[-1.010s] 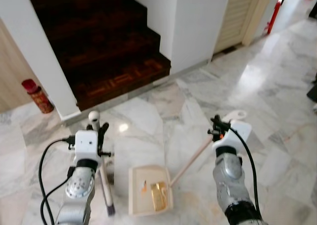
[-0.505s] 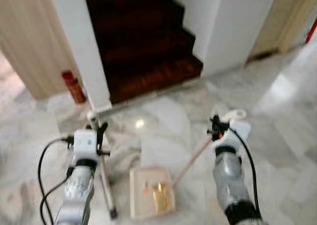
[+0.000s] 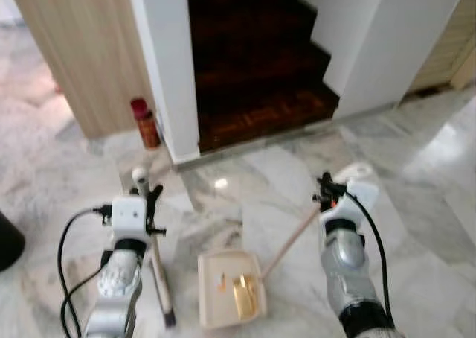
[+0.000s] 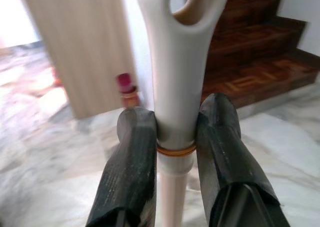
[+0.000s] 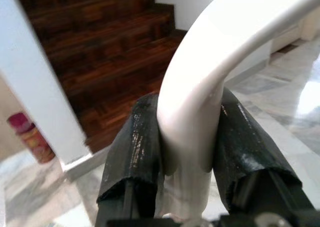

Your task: Sweep floor

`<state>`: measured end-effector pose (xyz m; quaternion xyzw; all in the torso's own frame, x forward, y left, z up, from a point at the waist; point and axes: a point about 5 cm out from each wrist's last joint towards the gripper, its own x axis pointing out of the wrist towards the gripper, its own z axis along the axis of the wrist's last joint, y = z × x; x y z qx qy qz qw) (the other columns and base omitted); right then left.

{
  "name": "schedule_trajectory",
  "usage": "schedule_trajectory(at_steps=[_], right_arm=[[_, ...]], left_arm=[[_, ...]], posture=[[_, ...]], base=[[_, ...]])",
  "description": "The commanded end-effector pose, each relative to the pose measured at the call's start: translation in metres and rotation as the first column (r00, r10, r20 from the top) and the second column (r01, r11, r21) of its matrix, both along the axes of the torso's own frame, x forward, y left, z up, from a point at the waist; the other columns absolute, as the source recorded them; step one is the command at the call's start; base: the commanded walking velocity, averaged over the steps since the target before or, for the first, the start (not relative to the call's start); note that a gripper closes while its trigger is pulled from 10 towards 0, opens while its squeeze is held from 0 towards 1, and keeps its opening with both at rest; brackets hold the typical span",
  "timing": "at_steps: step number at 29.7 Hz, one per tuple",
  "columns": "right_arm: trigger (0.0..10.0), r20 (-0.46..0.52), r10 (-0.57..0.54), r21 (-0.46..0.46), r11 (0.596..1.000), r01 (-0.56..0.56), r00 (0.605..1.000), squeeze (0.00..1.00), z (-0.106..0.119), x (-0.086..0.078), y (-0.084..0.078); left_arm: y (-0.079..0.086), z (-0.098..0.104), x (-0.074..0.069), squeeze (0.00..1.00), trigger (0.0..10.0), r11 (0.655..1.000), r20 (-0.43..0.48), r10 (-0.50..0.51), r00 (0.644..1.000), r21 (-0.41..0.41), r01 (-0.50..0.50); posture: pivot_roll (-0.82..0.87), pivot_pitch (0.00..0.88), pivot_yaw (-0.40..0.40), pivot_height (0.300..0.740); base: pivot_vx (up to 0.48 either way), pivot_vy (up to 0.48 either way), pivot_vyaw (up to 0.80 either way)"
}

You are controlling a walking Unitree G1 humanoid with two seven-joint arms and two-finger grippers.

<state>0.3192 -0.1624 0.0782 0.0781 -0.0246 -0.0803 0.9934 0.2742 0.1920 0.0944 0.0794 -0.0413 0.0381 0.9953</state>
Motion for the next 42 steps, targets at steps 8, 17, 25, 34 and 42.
schedule_trajectory(at_steps=[8, 17, 25, 34, 42], right_arm=[[10.0, 0.048, 0.011, 0.014, 1.0, -0.012, 0.999, 0.0, 0.0108, 0.0039, 0.0029], [10.0, 0.046, 0.023, 0.018, 1.0, -0.024, 0.999, 0.0, 0.0113, 0.0046, 0.0049], [10.0, 0.053, 0.024, 0.003, 1.0, -0.024, 0.998, 0.0, 0.0126, 0.0048, 0.005], [10.0, 0.047, 0.031, 0.022, 0.999, -0.032, 0.998, 0.0, 0.0113, 0.0044, 0.0066], [10.0, 0.041, 0.032, 0.03, 0.999, -0.033, 0.999, 0.0, 0.0105, 0.0044, 0.0073]], left_arm=[[-0.0004, 0.0111, 0.0017, 0.0, 10.0, 1.0, 0.049, 0.002, 0.999, 0.005, -0.002], [0.0004, 0.0116, 0.0017, 0.0, 10.0, 1.0, 0.05, 0.004, 0.999, 0.004, -0.005], [0.0008, 0.0124, 0.0022, 0.0, 10.0, 1.0, 0.05, 0.005, 0.999, 0.005, -0.005], [0.0009, 0.0129, 0.0024, 0.0, 10.0, 1.0, 0.048, 0.005, 0.999, 0.006, -0.005], [0.0008, 0.0132, 0.0022, 0.0, 10.0, 1.0, 0.046, 0.002, 0.999, 0.004, -0.002]], posture=[[0.13, 0.056, -0.031, 0.74], [0.13, 0.063, -0.032, 0.74], [0.13, 0.075, -0.029, 0.74], [0.13, 0.082, -0.027, 0.74], [0.13, 0.088, -0.025, 0.74]], base=[[0.0, 0.365, 0.0], [0.0, 0.365, 0.0], [0.0, 0.365, 0.26], [0.0, 0.364, 0.27], [0.0, 0.364, 0.0]])
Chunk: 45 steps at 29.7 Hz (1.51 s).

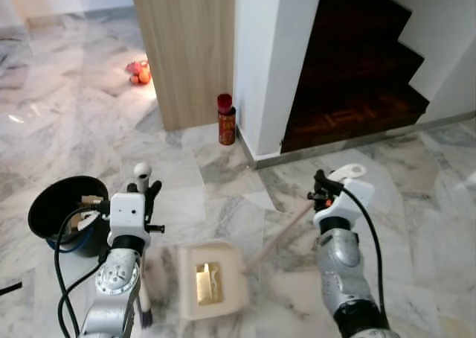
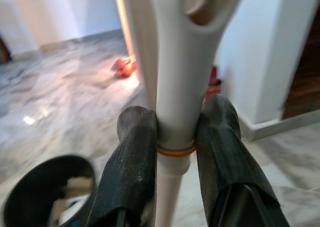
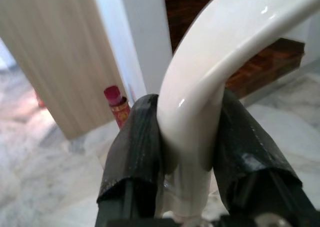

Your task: Sweep floor

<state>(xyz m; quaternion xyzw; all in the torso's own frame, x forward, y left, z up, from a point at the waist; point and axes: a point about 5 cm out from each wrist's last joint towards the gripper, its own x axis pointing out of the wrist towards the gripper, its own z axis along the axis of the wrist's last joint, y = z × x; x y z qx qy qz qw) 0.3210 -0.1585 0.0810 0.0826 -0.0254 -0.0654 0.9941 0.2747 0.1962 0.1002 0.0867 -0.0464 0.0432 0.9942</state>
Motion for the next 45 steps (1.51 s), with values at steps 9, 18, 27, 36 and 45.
schedule_trajectory(at_steps=[9, 18, 27, 36, 45], right_arm=[[10.0, 0.03, 0.012, 0.026, 1.0, -0.012, 0.999, 0.0, 0.0066, 0.0024, 0.0043], [10.0, 0.027, 0.02, 0.029, 0.999, -0.021, 0.999, 0.0, 0.006, 0.0025, 0.0054], [10.0, 0.031, 0.022, 0.017, 1.0, -0.022, 0.999, 0.0, 0.006, 0.0019, 0.0064], [10.0, 0.035, 0.027, 0.02, 0.999, -0.028, 0.999, 0.0, 0.0057, 0.0014, 0.0072], [10.0, 0.034, 0.032, 0.02, 0.999, -0.033, 0.999, 0.0, 0.0056, 0.0017, 0.0085]], left_arm=[[-0.004, 0.0075, 0.0019, 0.0, 10.0, 1.0, 0.034, -0.008, 0.999, -0.011, 0.009], [-0.0051, 0.0101, 0.0016, 0.0, 10.0, 1.0, 0.05, -0.017, 0.999, -0.015, 0.018], [-0.0048, 0.0096, 0.0007, 0.0, 10.0, 1.0, 0.046, -0.023, 0.999, -0.016, 0.024], [-0.0052, 0.0086, -0.0004, 0.0, 10.0, 0.999, 0.042, -0.027, 0.999, -0.016, 0.028], [-0.0056, 0.0076, -0.001, 0.0, 10.0, 0.999, 0.037, -0.032, 0.999, -0.02, 0.032]], posture=[[0.14, 0.091, -0.024, 0.74], [0.14, 0.091, -0.022, 0.74], [0.14, 0.086, -0.021, 0.74], [0.14, 0.078, -0.02, 0.74], [0.14, 0.065, -0.019, 0.74]], base=[[0.0, 0.364, 0.0], [0.0, 0.069, 0.0], [0.0, 0.0, 0.15], [0.0, 0.0, 0.47], [0.0, 0.0, 0.48]])
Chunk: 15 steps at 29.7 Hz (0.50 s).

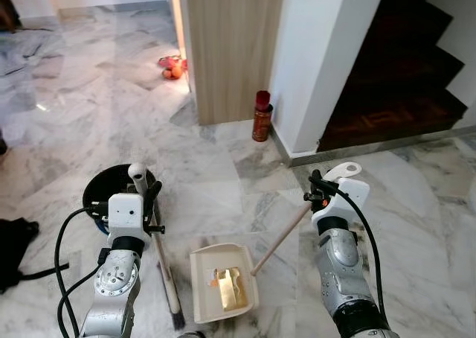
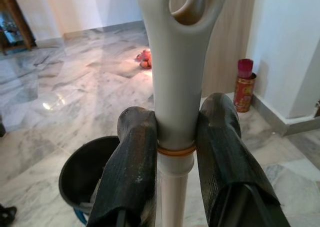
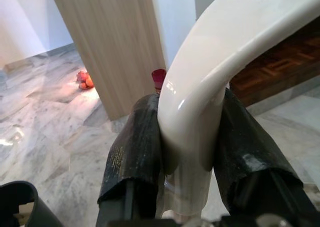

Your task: Sweep floor

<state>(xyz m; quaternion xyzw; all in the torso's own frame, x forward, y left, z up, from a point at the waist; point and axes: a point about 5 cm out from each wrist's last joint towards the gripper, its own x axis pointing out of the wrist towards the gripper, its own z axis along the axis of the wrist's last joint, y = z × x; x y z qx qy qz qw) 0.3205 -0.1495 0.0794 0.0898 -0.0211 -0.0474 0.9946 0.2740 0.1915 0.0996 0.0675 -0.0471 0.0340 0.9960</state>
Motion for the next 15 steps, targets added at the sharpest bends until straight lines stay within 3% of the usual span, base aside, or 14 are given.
schedule_trajectory(at_steps=[1, 8, 15], right_arm=[[10.0, 0.038, -0.004, 0.007, 1.0, 0.004, 0.999, 0.0, 0.0072, 0.0022, -0.0004], [10.0, 0.036, -0.003, 0.007, 1.0, 0.002, 0.999, 0.0, 0.007, 0.0023, -0.0004], [10.0, 0.027, -0.001, 0.022, 1.0, 0.001, 1.0, 0.0, 0.0058, 0.002, -0.0002]], left_arm=[[-0.001, 0.008, -0.0003, 0.0, 10.0, 1.0, 0.035, -0.011, 0.999, 0.017, 0.011], [-0.0018, 0.0073, -0.0006, 0.0, 10.0, 1.0, 0.032, -0.011, 0.999, 0.011, 0.011], [-0.0015, 0.0063, -0.0018, 0.0, 10.0, 1.0, 0.026, -0.004, 1.0, 0.006, 0.004]], posture=[[0.14, 0.064, -0.019, 0.74], [0.14, 0.065, -0.022, 0.74], [0.14, 0.076, -0.026, 0.74]], base=[[0.0, 0.0, 0.48], [0.0, 0.0, 0.48], [0.0, 0.0, 0.0]])
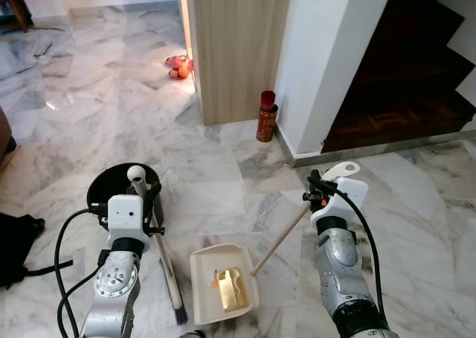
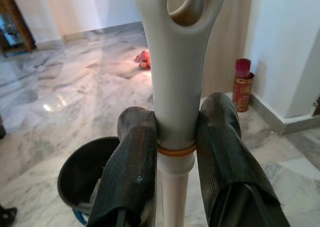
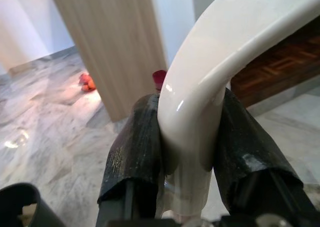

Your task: Sweep floor

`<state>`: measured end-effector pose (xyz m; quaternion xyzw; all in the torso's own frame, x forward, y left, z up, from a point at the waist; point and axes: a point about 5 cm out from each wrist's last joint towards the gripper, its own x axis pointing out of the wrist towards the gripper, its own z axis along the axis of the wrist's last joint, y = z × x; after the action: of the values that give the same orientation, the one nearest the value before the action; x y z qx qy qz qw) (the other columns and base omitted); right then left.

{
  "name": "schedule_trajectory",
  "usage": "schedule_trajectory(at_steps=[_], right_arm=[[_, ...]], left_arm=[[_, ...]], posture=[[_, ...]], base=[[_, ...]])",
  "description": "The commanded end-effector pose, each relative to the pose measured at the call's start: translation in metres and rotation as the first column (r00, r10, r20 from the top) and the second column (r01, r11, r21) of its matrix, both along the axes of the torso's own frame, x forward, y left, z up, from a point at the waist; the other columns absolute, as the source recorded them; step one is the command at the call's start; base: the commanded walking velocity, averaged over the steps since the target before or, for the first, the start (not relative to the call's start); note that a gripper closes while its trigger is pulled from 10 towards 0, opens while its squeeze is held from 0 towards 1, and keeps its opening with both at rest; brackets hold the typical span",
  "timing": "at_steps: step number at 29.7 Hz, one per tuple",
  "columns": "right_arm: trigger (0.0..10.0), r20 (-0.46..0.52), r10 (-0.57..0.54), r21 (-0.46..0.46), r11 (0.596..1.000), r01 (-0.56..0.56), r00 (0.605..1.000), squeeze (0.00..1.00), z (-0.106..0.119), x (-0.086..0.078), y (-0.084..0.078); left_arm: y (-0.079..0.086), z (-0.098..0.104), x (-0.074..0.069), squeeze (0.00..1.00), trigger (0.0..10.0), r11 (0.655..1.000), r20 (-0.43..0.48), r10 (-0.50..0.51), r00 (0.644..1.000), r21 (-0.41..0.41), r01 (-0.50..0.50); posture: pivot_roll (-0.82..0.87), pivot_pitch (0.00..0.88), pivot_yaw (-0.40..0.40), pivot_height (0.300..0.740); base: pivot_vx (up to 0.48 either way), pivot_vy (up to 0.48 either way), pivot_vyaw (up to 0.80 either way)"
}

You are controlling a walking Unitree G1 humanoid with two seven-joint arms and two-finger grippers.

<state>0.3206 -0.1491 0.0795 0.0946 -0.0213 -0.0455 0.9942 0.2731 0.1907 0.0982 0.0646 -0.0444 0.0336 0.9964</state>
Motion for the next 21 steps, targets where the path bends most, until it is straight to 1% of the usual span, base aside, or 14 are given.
schedule_trajectory(at_steps=[1, 5, 9, 10, 21], right_arm=[[10.0, 0.025, -0.005, 0.013, 1.0, 0.005, 1.0, 0.0, 0.0057, 0.0018, -0.0006], [10.0, 0.026, -0.011, -0.007, 1.0, 0.011, 1.0, 0.0, 0.0058, 0.0011, -0.0014], [10.0, 0.034, -0.018, -0.007, 1.0, 0.018, 0.999, 0.0, 0.0066, 0.0007, -0.0025], [10.0, 0.037, -0.018, -0.002, 1.0, 0.018, 0.999, 0.0, 0.007, 0.0006, -0.0027], [10.0, 0.03, -0.017, 0.003, 1.0, 0.017, 0.999, 0.0, 0.0063, 0.0003, -0.0031]], left_arm=[[-0.0007, 0.0077, -0.001, 0.0, 10.0, 1.0, 0.031, -0.004, 1.0, 0.012, 0.003], [-0.0006, 0.007, -0.0019, 0.0, 10.0, 1.0, 0.028, -0.001, 1.0, 0.01, 0.001], [-0.0006, 0.0068, -0.0025, 0.0, 10.0, 1.0, 0.026, 0.0, 1.0, 0.007, 0.0], [-0.0007, 0.0067, -0.0027, 0.0, 10.0, 1.0, 0.025, 0.0, 1.0, 0.006, 0.0], [-0.0009, 0.0066, -0.0034, 0.0, 10.0, 1.0, 0.021, 0.003, 1.0, 0.003, -0.003]], posture=[[0.14, 0.076, -0.026, 0.74], [0.14, 0.079, -0.026, 0.74], [0.14, 0.09, -0.026, 0.74], [0.14, 0.091, -0.026, 0.74], [0.14, 0.101, -0.028, 0.74]], base=[[0.0, 0.0, 0.0], [0.0, 0.0, 0.0], [0.0, 0.261, 0.69], [0.0, 0.322, 0.56], [0.0, 0.363, 0.0]])
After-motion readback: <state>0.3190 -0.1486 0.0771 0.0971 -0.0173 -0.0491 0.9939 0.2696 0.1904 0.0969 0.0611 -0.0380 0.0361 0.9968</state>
